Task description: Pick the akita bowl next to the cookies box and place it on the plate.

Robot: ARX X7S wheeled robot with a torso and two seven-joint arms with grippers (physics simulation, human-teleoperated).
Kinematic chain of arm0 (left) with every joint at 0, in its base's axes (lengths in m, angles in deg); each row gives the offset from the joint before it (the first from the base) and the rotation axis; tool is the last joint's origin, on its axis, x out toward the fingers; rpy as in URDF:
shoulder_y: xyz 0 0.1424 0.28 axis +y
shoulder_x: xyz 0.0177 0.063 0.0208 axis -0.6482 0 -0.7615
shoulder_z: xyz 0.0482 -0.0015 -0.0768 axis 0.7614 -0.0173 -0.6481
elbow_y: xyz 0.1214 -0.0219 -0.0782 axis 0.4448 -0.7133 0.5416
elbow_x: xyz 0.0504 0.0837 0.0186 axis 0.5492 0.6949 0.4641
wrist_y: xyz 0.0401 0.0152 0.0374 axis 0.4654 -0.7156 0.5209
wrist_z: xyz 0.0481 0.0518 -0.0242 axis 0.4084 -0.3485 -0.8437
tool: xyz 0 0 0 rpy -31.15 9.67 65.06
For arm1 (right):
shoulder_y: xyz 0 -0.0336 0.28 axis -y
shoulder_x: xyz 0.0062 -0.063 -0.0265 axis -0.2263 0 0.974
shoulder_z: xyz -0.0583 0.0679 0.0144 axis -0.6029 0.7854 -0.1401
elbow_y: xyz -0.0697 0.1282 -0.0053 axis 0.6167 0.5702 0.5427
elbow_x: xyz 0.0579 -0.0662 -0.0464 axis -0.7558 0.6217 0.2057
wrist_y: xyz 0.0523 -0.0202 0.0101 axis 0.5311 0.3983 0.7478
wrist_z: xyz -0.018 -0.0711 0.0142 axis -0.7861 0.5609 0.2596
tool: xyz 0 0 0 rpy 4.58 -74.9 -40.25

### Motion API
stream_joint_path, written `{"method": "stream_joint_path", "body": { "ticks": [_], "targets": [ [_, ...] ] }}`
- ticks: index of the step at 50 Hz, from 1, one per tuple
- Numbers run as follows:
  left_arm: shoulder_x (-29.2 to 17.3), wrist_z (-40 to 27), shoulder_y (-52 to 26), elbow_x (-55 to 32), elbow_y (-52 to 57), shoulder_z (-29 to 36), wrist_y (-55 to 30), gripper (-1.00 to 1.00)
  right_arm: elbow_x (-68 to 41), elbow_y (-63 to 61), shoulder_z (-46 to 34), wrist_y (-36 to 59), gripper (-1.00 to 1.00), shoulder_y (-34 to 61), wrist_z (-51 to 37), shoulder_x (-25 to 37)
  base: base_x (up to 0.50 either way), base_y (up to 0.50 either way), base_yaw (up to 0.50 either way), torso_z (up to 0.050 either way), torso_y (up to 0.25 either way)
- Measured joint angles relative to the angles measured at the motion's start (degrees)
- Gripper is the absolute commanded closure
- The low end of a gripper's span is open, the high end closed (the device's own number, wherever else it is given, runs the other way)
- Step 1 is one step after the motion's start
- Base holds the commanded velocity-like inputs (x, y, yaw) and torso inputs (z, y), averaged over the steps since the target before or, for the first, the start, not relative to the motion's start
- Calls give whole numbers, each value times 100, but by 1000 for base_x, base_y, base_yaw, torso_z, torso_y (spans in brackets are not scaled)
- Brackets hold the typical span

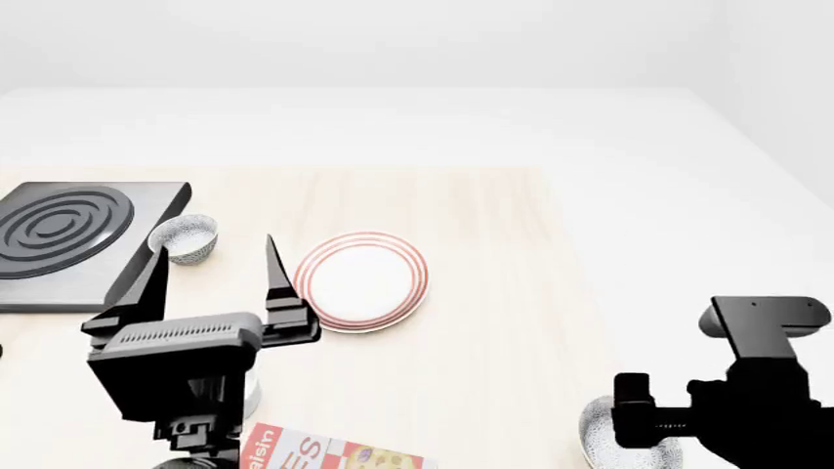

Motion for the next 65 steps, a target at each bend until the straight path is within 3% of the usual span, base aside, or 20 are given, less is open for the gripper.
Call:
{"method": "stream_joint_path", "body": {
  "ticks": [9, 20, 45, 65],
  "targets": [
    [-26, -20, -17, -52, -11, 4, -20, -100, -1186, 459, -185, -109, -100, -100, -675, 412, 0, 0, 0, 0, 0],
    [-58, -55, 11, -114, 12, -1, -29, -100, -1559, 698, -203, -162, -100, -152, -854, 596, 0, 0, 0, 0, 0],
    [-144, -160, 175, -231, 224, 45, -119, -100, -1131, 901, 260, -186, -100, -632, -363, 734, 0, 0, 0, 0, 0],
    [-223, -213, 183, -301, 186, 91, -95, -100, 83, 1475, -88, -165, -100, -475, 583, 426, 0, 0, 0, 0, 0]
  ]
}}
